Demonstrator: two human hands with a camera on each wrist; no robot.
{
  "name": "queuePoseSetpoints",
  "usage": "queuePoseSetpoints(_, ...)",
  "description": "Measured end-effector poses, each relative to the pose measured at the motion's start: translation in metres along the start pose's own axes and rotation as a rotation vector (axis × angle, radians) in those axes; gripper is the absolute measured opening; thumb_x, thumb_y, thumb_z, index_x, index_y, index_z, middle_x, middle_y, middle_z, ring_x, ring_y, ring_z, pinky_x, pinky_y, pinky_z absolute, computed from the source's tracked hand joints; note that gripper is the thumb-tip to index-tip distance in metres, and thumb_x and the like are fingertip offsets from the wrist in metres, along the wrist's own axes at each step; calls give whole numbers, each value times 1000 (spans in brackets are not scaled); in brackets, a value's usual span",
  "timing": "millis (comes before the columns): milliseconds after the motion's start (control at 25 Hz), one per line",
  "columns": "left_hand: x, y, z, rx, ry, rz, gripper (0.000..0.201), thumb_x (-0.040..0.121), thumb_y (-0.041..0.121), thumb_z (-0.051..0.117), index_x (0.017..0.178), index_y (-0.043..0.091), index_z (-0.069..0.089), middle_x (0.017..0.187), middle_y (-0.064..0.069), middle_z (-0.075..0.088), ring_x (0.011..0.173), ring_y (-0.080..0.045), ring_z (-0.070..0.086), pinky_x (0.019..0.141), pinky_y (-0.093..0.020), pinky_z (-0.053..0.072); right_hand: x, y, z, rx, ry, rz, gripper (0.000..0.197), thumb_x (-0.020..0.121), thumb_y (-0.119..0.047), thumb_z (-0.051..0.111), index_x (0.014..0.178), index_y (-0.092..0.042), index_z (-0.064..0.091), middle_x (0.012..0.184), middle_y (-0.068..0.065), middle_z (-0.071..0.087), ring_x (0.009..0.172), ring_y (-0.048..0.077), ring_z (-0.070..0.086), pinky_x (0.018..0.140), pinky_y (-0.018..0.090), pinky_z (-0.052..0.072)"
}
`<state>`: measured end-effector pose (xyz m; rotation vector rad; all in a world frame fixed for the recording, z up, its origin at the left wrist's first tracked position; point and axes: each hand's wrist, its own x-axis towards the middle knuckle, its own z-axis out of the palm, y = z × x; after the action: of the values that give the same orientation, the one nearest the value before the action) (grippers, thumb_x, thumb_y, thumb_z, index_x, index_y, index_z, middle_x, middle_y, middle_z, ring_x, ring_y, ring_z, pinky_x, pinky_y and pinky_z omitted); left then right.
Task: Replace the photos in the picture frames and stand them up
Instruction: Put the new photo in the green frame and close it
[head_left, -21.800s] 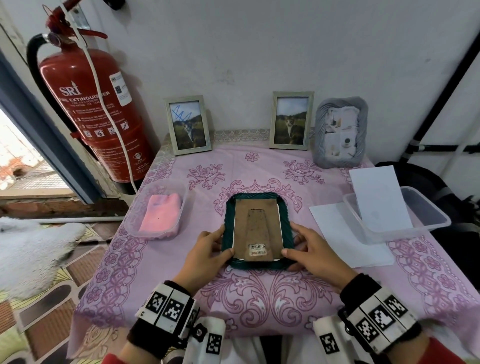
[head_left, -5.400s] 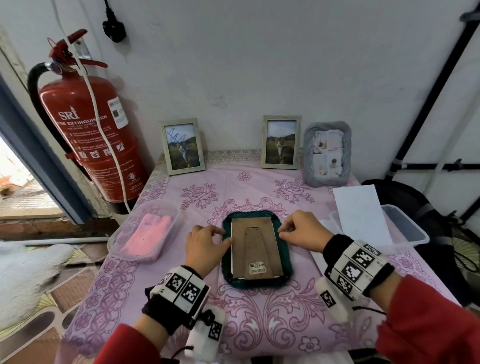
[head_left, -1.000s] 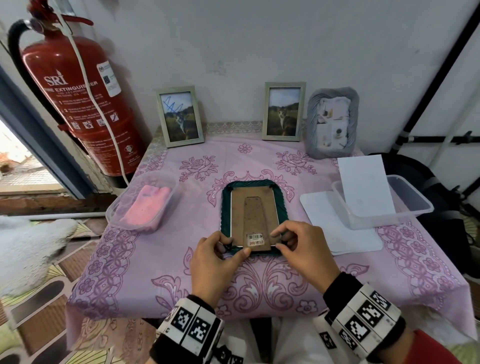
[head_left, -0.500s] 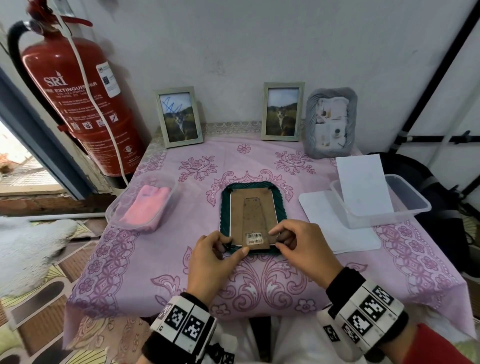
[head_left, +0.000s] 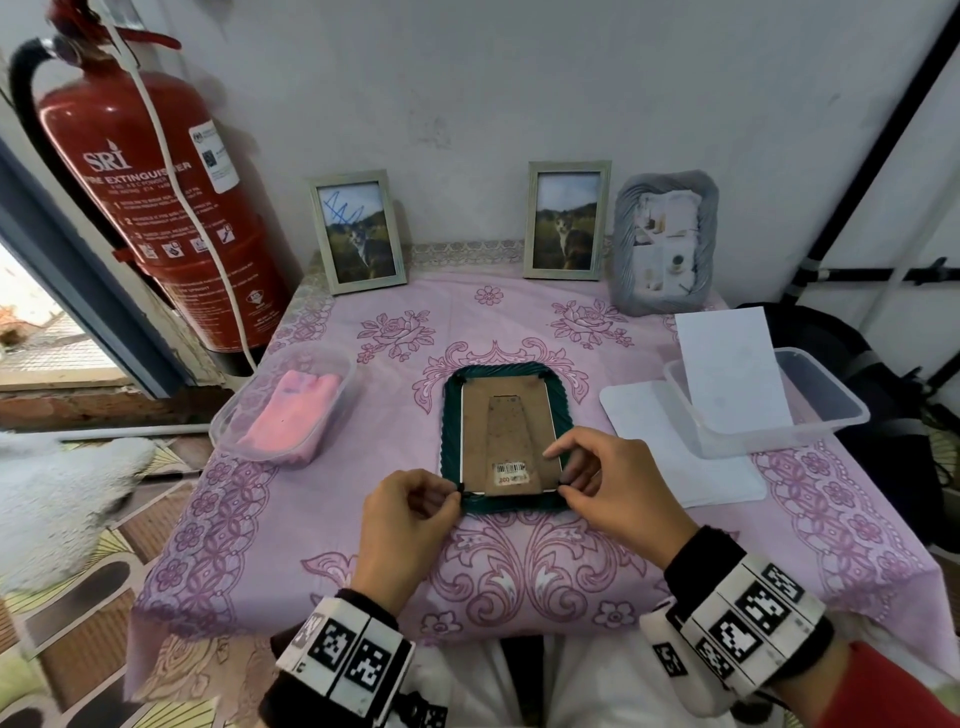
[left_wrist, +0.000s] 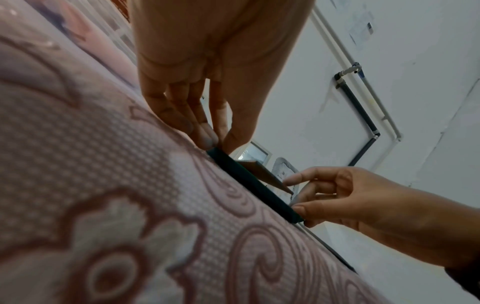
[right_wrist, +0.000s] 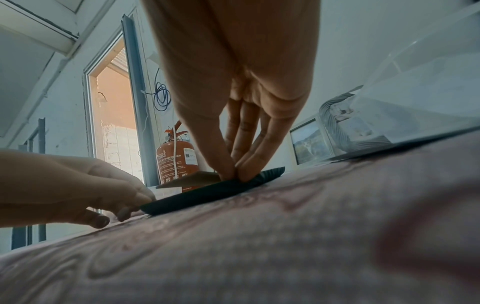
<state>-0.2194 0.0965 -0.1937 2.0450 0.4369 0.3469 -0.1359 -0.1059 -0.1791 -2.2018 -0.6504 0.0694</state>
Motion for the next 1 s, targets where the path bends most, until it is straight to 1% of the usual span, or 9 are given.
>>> queuePoseSetpoints(80,-1,2,2,23,16,15,6,76,2,71,75,8,70,69,-6,65,56,-6,53,53,-7,43,0,0,0,-8,2,-7,35,71,3,71,95,-22,65,71,-1,63,63,8,62,62,15,53)
queuePoseSetpoints(160,-1,3,3,37,21,31,8,75,1,71,74,8,70,71,-8,66,57,-6,53,53,-7,42,0,0,0,-7,3,-10,35,71,3,70,96,-22,65,70,-2,62,63,7,61,61,14,52)
queuePoseSetpoints(400,-3,3,5,53,19,66,15,74,-1,69,71,13,67,66,-5,63,54,-7,51,51,-9,40,0,0,0,-2,0,0,35,72,2,70,96,-23,64,70,-2,63,63,7,60,61,9,49)
queuePoseSetpoints(680,-2,1,4,52,-12,73,11,76,0,68,74,11,67,69,-6,64,55,-6,51,52,-10,41,0,-3,1,-46,-52,-26,37,75,3,65,99,-25,63,66,-6,56,60,6,56,60,10,46)
queuePoseSetpoints(760,0,-1,2,51,-57,41,10,79,4,67,82,13,64,70,-4,63,59,-9,54,57,-14,45,1,-4,0,-51,-68,-25,32,77,1,63,99,-23,63,66,-5,57,61,7,57,61,14,48)
queuePoseSetpoints(840,4,-3,-2,9,-112,-31,19,82,9,66,96,16,56,74,-2,62,62,-10,57,61,-23,49,4,-6,-2,-39,-76,-1,20,82,-9,65,97,-22,64,67,-3,59,62,9,58,63,20,49)
queuePoseSetpoints(880,7,-5,-4,-37,-129,-83,25,83,12,66,104,18,52,74,-1,61,60,-9,57,59,-23,49,7,-7,-2,-37,-85,9,15,83,-17,66,97,-21,64,67,-5,58,63,10,57,63,23,48)
queuePoseSetpoints(920,10,-6,-5,-68,-139,-131,29,84,14,66,109,19,51,74,-1,60,59,-7,57,57,-21,47,8,-9,-1,-47,-97,10,16,83,-24,68,98,-21,64,69,-8,55,64,9,55,65,24,48)
queuePoseSetpoints(1000,16,-6,-3,-47,-158,-174,30,86,16,64,114,14,54,74,-1,59,62,-11,56,59,-22,45,11,-11,3,-108,-119,1,22,82,-32,68,101,-24,63,80,-11,50,73,7,51,71,24,46)
